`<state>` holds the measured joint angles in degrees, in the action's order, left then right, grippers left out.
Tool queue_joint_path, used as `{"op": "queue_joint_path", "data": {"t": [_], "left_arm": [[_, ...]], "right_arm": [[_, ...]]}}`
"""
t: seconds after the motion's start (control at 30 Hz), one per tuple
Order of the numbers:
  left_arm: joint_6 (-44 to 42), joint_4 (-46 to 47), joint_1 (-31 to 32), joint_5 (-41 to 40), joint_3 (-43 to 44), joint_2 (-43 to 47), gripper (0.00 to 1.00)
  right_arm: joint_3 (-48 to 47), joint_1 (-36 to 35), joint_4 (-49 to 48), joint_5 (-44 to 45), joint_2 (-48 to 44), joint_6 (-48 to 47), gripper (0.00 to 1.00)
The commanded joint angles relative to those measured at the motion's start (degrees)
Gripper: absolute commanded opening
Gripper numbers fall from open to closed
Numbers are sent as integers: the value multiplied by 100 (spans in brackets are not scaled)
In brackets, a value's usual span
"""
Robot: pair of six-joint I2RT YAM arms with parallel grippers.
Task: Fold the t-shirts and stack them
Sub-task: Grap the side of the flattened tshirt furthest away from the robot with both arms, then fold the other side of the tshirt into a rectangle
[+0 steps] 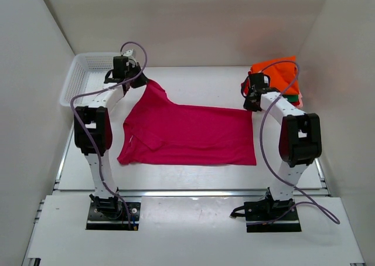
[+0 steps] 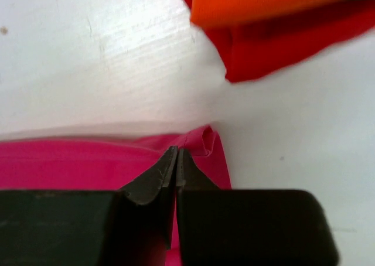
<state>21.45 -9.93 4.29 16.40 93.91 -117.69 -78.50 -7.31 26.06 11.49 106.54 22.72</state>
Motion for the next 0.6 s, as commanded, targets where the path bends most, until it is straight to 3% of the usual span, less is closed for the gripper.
{"op": "queue_joint_path", "data": {"t": [0.0,0.37,0.57], "left_arm": [[96,61,-78,196,-546,1017,0],[52,123,-158,162,-3447,3935,0],[79,334,-35,126,-4520,4333,0]], "right_arm": [[430,-60,-154,-102,-668,57,0],[2012,-113,-162,-505,-2505,-57,0],[2383,72,-680,-876,-2244,47,3]]}}
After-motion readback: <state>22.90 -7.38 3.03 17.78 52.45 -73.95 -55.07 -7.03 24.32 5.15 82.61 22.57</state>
